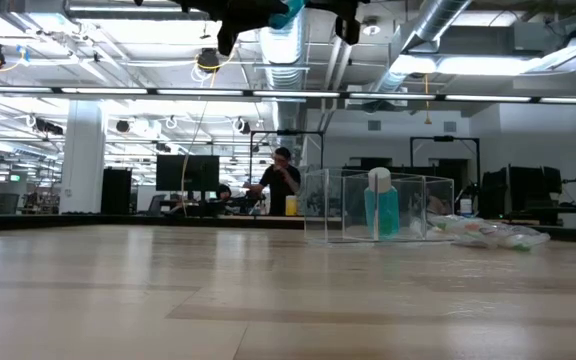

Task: Pick & Place toothbrushing station
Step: Put the blue mouthwash into the transparent organizer

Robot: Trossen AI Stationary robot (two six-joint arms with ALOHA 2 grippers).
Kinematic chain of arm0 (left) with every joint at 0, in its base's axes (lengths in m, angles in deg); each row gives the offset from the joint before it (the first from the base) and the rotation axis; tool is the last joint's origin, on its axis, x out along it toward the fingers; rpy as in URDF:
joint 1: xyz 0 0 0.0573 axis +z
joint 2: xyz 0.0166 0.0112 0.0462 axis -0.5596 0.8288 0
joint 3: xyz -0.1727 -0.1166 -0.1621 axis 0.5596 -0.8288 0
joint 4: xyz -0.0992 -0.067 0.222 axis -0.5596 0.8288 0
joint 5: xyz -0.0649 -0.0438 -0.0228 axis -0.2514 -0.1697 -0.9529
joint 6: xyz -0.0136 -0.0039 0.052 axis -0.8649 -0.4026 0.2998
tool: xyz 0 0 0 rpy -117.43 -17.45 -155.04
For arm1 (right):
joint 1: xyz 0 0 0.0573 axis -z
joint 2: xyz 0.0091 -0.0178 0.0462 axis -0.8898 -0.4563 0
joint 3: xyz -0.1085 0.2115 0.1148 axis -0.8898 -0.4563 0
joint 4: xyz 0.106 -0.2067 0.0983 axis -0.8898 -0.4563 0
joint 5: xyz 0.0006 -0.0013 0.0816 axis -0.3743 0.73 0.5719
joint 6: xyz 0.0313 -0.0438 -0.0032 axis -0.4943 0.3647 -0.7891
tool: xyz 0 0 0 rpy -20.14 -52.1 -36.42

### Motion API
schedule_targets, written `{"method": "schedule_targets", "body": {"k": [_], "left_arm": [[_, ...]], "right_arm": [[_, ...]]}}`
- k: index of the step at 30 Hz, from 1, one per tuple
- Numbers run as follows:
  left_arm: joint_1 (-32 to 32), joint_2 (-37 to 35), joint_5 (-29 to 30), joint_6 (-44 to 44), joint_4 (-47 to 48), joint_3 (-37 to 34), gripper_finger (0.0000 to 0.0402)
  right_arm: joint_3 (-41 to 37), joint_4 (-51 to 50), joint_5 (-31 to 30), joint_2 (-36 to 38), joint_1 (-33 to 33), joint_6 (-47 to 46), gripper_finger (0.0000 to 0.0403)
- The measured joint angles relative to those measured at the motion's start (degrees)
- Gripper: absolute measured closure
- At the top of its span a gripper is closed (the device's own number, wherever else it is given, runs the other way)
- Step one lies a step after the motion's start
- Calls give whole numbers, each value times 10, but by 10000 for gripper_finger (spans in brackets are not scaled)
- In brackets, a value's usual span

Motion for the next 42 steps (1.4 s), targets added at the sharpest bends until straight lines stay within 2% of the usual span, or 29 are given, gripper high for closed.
{"method": "schedule_targets", "body": {"k": [3, 7, 14, 22, 30, 36, 39, 42], "left_arm": [[2, 0, -4, 0, 0, 0, 344], [3, 1, -5, -4, 6, 0, 342], [2, 3, -22, -7, 10, -2, 312], [3, 2, -21, -5, 14, 0, 321], [19, 2, -50, 2, 14, 0, 263], [26, 2, -45, 19, 14, 1, 229], [34, 2, -41, 22, 19, 1, 218], [48, 2, -41, 24, 19, 1, 214]], "right_arm": [[0, 4, 0, -5, 0, 0, 303], [0, 5, 0, -11, -2, 10, 327], [1, 28, 2, -28, -4, 27, 331], [0, 36, 4, -28, 1, 28, 334], [0, 40, 3, -28, 6, 32, 337], [0, 37, 6, -25, 21, 39, 339], [-1, 33, 10, -17, 32, 44, 398], [0, 30, 12, -7, 44, 46, 399]]}}
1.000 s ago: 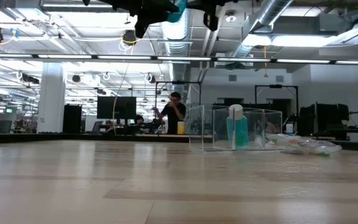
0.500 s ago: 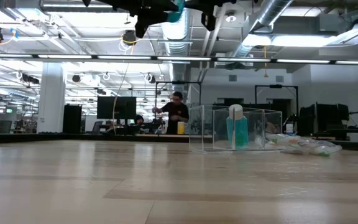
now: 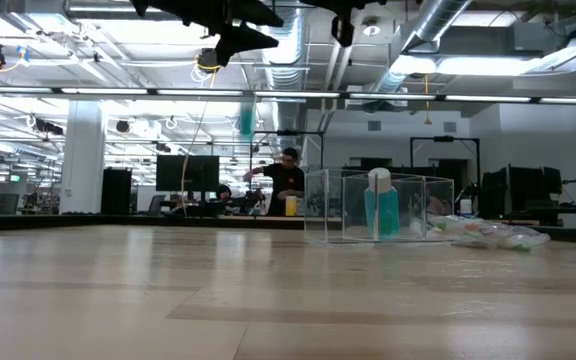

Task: Pick & Place toothbrushing station
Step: Put the blue mouthwash into the transparent organizer

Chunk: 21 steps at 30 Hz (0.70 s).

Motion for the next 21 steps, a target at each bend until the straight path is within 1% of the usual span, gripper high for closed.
{"method": "schedule_targets", "body": {"k": [6, 9, 12, 15, 17, 19, 21], "left_arm": [[25, 0, -39, 0, 2, 0, 226], [28, 0, -39, 0, 6, 0, 239], [31, 3, -39, -2, 39, 0, 250], [40, 29, -39, -16, 102, -1, 253], [43, 57, -40, -18, 126, -2, 249], [44, 85, -40, -13, 124, -2, 240], [40, 112, -40, 12, 121, -2, 228]], "right_arm": [[-1, -17, 6, 14, 23, 7, 399], [1, -16, 8, 20, 27, 9, 400], [0, -21, 10, 22, 28, 10, 401], [0, -34, 21, 23, 29, 10, 401], [0, -38, 22, 22, 29, 14, 402], [0, -38, 22, 22, 29, 24, 390], [0, -39, 22, 22, 29, 25, 367]]}}
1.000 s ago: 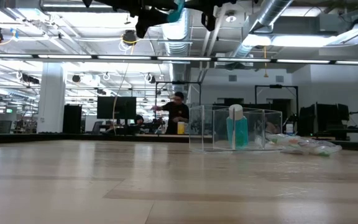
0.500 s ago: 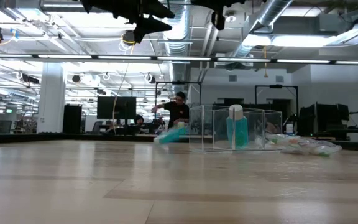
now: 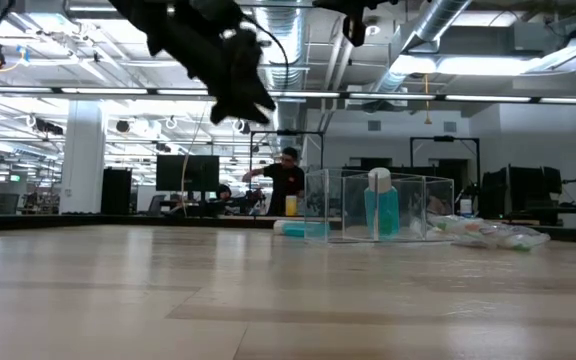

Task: Pick & Place toothbrushing station
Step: Put the blue mouthwash into the transparent organizer

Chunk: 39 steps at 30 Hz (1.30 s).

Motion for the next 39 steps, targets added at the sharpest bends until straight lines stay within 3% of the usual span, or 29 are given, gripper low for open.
{"method": "schedule_targets", "body": {"k": [6, 10, 14, 20, 29, 39], "left_arm": [[-24, 71, 1, 107, -1, 0, 201], [-49, 106, 40, 193, -1, 0, 194], [-55, 130, 59, 216, -5, 0, 186], [-58, 162, 83, 286, -6, 14, 178], [-60, 219, 97, 364, -5, 106, 179], [-79, 296, 110, 442, 46, 145, 187]], "right_arm": [[0, -2, 11, 0, 0, -17, 261], [0, -2, 13, 0, -1, -24, 192], [0, -2, 13, 0, -6, -24, 156], [0, -2, 26, 0, -5, -26, 164], [0, -2, 42, 0, -5, -26, 189], [0, -2, 73, 0, -4, -25, 194]]}}
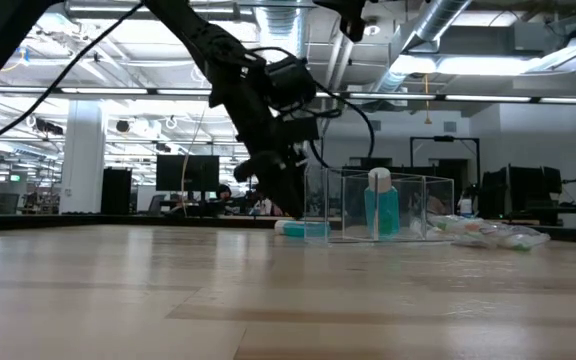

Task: Pick & Place toothbrushing station
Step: Put the blue mouthwash into the transparent organizer

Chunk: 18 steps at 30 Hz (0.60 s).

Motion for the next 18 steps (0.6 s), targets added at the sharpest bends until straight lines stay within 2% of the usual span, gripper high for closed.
{"method": "schedule_targets", "body": {"k": [11, 18], "left_arm": [[0, 24, 35, 29, -6, 13, 191], [8, 34, 36, 28, -11, 11, 201]], "right_arm": [[0, 0, 16, 0, 0, 20, 203], [0, 0, 18, 0, 0, 25, 210]]}}
